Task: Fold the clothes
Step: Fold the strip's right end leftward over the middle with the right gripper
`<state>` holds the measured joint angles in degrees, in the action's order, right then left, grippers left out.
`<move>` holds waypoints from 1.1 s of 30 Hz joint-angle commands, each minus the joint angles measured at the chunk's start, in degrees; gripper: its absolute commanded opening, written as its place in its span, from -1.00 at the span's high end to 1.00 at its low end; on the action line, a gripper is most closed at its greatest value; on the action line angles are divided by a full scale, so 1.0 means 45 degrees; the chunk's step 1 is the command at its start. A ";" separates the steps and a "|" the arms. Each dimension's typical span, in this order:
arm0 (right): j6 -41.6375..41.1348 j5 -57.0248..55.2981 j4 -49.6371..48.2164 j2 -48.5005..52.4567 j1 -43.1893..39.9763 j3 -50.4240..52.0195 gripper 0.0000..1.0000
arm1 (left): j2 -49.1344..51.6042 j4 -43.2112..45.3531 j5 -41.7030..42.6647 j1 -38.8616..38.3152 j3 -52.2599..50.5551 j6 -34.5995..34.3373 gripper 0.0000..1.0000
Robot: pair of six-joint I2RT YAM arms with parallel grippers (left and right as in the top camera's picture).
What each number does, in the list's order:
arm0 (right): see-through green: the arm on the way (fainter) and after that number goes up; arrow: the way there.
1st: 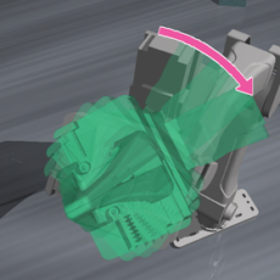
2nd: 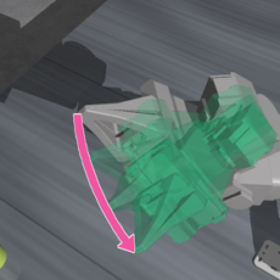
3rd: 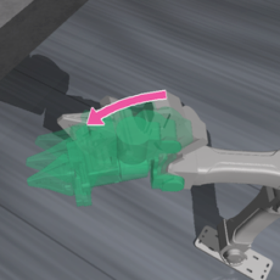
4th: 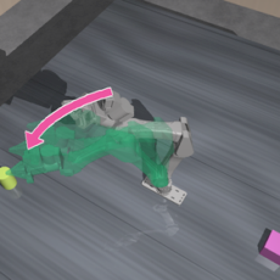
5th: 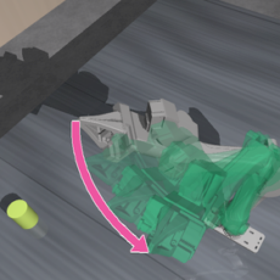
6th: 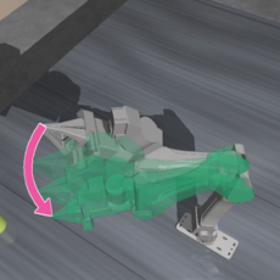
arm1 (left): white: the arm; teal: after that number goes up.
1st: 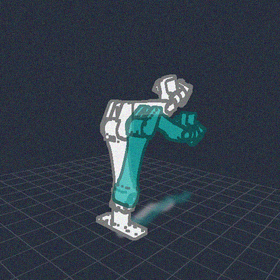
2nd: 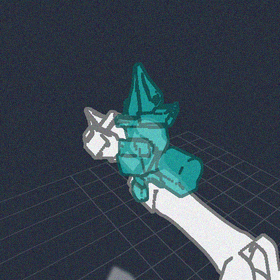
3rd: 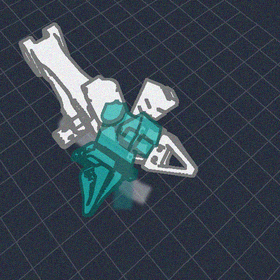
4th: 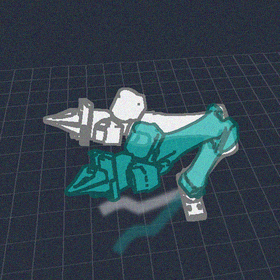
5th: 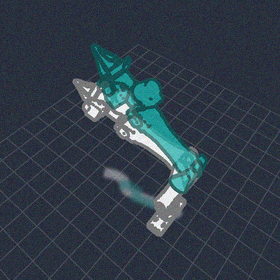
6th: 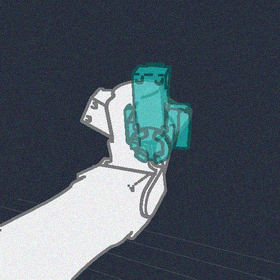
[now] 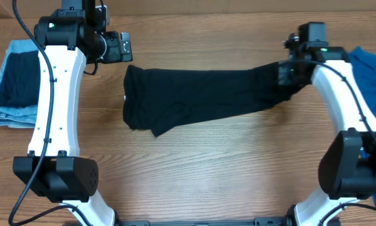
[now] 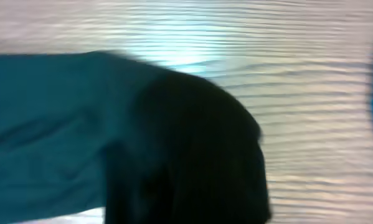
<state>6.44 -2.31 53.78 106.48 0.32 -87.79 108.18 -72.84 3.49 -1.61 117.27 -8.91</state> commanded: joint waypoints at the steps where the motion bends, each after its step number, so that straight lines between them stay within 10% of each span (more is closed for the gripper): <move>1: -0.0389 0.0423 -0.0034 0.0000 0.1423 -0.0355 0.92 | -0.0039 0.0005 0.0131 0.0019 0.0233 -0.0170 -1.00; 33: -0.2098 0.1889 -0.2773 0.2035 0.7169 -0.0330 0.92 | -0.0039 0.0005 0.0131 0.0019 0.0233 -0.0165 -1.00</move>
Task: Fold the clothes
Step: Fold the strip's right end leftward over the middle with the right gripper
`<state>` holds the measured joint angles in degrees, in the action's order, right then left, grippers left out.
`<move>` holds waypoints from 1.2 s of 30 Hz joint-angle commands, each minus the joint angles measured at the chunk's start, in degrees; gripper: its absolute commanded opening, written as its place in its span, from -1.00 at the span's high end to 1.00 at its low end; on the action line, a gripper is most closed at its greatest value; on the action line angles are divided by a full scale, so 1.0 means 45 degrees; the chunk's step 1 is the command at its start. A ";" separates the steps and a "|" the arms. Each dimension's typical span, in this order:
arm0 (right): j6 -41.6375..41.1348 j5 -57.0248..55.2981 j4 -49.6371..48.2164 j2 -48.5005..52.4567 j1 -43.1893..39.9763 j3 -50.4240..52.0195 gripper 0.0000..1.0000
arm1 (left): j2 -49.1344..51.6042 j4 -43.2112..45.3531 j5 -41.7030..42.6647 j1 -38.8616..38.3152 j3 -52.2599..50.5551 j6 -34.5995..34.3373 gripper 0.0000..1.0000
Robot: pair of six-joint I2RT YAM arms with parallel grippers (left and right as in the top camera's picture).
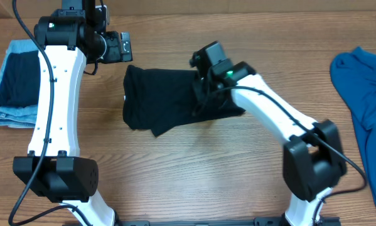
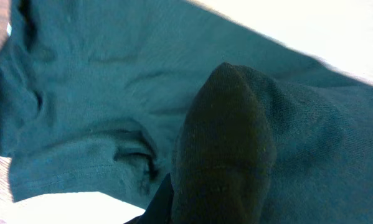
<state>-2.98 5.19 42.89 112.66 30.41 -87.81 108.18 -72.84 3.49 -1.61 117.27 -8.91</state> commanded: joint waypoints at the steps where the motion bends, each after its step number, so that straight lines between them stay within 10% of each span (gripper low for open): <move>1: -0.0005 0.0209 -0.0500 0.0801 0.0612 -0.0325 0.92 | -0.0039 0.0005 0.0131 0.0019 0.0233 -0.0170 -1.00; 3: -0.0010 0.0204 -0.0860 0.1054 0.0840 -0.0325 0.92 | -0.0039 0.0005 0.0136 0.0019 0.0233 -0.0170 -1.00; 8: -0.0010 0.0214 -0.1239 0.1107 0.0879 -0.0549 -0.75 | -0.0039 0.0005 0.0131 0.0019 0.0233 -0.0170 -1.00; 13: -0.0010 0.0204 -0.0058 0.0160 0.0427 -0.2093 -0.89 | -0.0039 0.0005 0.0136 0.0019 0.0233 -0.0170 -1.00; 17: -0.0015 0.0209 0.0423 -0.0073 -0.0039 -0.2171 -0.78 | -0.0039 0.0005 0.0131 0.0019 0.0233 -0.0170 -1.00; 24: -0.0073 0.0627 0.1263 0.0957 -0.0039 -0.1977 0.77 | -0.0039 0.0005 0.0131 0.0019 0.0233 -0.0170 -1.00; 36: -0.0121 0.2584 0.0860 0.1486 0.0486 -0.1977 0.81 | -0.0039 0.0005 0.0136 0.0019 0.0233 -0.0170 -1.00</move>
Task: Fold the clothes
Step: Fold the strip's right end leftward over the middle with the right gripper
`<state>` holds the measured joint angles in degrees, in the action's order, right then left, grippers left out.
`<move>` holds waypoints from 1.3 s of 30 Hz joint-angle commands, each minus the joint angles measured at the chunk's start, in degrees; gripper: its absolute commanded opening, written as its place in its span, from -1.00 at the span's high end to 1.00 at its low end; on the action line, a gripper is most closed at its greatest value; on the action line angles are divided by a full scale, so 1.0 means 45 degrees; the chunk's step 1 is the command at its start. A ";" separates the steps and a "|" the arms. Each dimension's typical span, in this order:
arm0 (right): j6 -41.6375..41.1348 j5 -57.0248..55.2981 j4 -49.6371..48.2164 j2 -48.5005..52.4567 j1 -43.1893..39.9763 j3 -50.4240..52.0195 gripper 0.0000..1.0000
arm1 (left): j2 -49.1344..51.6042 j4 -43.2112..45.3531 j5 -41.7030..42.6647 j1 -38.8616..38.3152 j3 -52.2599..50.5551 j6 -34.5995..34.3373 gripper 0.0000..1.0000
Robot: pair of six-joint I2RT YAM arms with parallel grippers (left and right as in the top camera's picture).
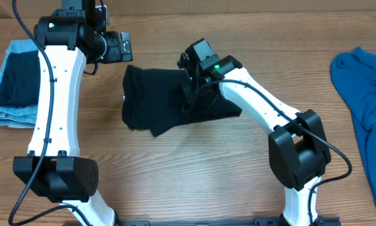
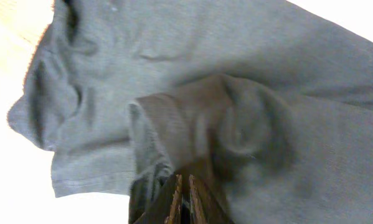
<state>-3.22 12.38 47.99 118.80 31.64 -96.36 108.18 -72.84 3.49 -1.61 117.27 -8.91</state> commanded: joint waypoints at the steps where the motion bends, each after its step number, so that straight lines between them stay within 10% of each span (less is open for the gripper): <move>1: -0.0117 0.1083 -0.0384 0.0160 0.0277 -0.0078 0.81 | -0.0039 0.0005 0.0136 0.0019 0.0233 -0.0170 -1.00; 39: -0.2531 0.1438 -0.1545 -0.0019 0.0418 -0.0068 0.92 | -0.0039 0.0005 0.0131 0.0019 0.0233 -0.0170 -1.00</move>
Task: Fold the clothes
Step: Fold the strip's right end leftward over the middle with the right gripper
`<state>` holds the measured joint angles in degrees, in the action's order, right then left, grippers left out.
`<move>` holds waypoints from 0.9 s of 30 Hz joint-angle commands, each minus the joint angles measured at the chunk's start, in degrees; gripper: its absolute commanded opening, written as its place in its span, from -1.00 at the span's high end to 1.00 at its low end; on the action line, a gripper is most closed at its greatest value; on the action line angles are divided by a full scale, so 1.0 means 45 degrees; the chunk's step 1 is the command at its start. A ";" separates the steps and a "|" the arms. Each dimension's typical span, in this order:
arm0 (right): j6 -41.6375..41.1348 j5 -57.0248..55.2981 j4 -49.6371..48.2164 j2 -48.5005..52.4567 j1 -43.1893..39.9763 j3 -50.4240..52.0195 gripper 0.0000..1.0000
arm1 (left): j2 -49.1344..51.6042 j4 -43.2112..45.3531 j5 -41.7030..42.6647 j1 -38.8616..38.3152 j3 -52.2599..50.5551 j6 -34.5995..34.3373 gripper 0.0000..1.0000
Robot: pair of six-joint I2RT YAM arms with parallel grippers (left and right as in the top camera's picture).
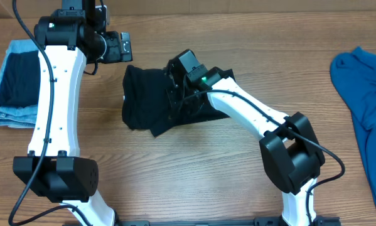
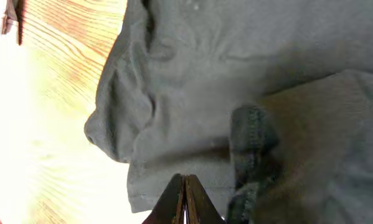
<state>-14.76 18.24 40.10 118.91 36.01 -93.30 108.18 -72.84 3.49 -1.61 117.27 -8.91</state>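
A black garment (image 1: 147, 103) lies on the wooden table, its right part doubled over to the left into a bunched fold (image 2: 251, 149). My right gripper (image 1: 177, 80) is low over the middle of it. In the right wrist view its fingertips (image 2: 185, 178) are pressed together, with the folded cloth bunched just to their right. It appears shut on that fold. My left gripper (image 1: 122, 48) hovers just beyond the garment's far left corner, fingers apart and holding nothing.
A folded stack of dark and light blue clothes (image 1: 15, 85) sits at the left edge. A blue garment (image 1: 363, 94) lies crumpled at the right edge. Bare wood (image 1: 194, 169) stretches along the near side of the table.
My right gripper has moved a little further left over the black garment, and the doubled-over part came with it, so the garment's right edge sits further left. The left arm has not moved.
At first the black garment lay stretched across the table with my right gripper holding its right end. Then the gripper was over the middle with that end doubled back. It has since stood further left each time, and the garment is now about half as wide.
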 commanded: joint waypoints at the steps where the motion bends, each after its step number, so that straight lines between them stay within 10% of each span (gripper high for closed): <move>1: 0.0039 0.0253 0.0481 -0.0214 -0.0811 -0.1049 0.92 | -0.0039 0.0005 0.0131 0.0019 0.0233 -0.0170 -1.00; 27: -0.0301 0.0534 -0.1064 0.1166 -0.0797 -0.0622 0.92 | -0.0039 0.0005 0.0131 0.0019 0.0233 -0.0170 -1.00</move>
<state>-16.27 17.80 35.11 124.70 35.00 -93.67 108.18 -72.86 3.49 -1.61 117.27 -8.91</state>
